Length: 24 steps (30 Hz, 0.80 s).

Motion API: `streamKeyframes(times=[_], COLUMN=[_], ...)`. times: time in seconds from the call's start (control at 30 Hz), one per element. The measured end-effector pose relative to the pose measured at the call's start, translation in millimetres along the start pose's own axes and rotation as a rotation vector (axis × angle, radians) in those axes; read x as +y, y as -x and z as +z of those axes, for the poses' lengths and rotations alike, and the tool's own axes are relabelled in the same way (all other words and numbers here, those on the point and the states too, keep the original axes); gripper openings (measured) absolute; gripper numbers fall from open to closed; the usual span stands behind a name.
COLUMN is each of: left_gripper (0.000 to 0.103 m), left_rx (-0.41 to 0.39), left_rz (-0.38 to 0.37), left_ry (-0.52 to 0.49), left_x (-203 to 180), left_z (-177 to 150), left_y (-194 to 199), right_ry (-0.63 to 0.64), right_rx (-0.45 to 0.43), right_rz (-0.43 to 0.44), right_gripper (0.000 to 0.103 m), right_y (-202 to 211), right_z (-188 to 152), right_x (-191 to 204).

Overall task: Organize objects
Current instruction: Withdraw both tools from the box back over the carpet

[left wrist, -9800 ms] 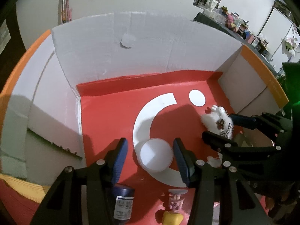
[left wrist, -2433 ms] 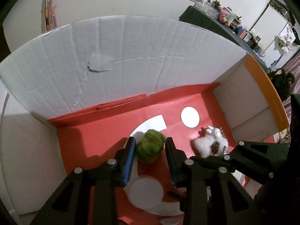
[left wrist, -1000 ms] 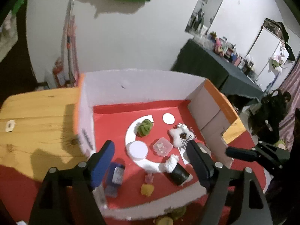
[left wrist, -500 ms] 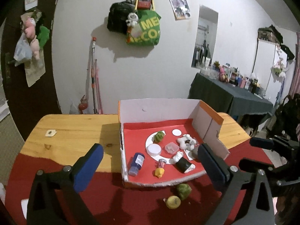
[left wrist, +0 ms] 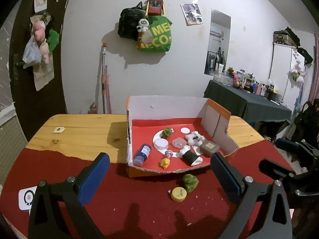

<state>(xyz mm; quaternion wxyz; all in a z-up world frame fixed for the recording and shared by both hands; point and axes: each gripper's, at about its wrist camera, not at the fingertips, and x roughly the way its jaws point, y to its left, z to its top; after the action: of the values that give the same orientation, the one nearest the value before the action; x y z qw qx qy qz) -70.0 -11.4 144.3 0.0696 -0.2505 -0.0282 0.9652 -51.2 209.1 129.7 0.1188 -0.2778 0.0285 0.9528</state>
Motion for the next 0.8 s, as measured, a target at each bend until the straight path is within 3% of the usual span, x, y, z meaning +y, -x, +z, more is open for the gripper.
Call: streamKeyframes(times=[0.33, 0.67, 0.8], left_gripper=[0.103, 0.103, 0.103], left_rx=[0.062, 0.217, 0.234], left_rz=[0.009, -0.022, -0.019], left_ry=[0.026, 0.099, 0.09], left_x=[1, 13, 10], left_z=[-36, -72, -75], left_y=[-7, -42, -46], right_ry=[-0.025, -0.098, -0.112], right_rx=[0.037, 0.128, 0.142], right_rz=[-0.032, -0.036, -0.037], right_gripper=[0.098, 0.098, 0.098], right_y=[-20, -47, -52], right_z=[-25, -48, -50], right_x=[4, -10, -13])
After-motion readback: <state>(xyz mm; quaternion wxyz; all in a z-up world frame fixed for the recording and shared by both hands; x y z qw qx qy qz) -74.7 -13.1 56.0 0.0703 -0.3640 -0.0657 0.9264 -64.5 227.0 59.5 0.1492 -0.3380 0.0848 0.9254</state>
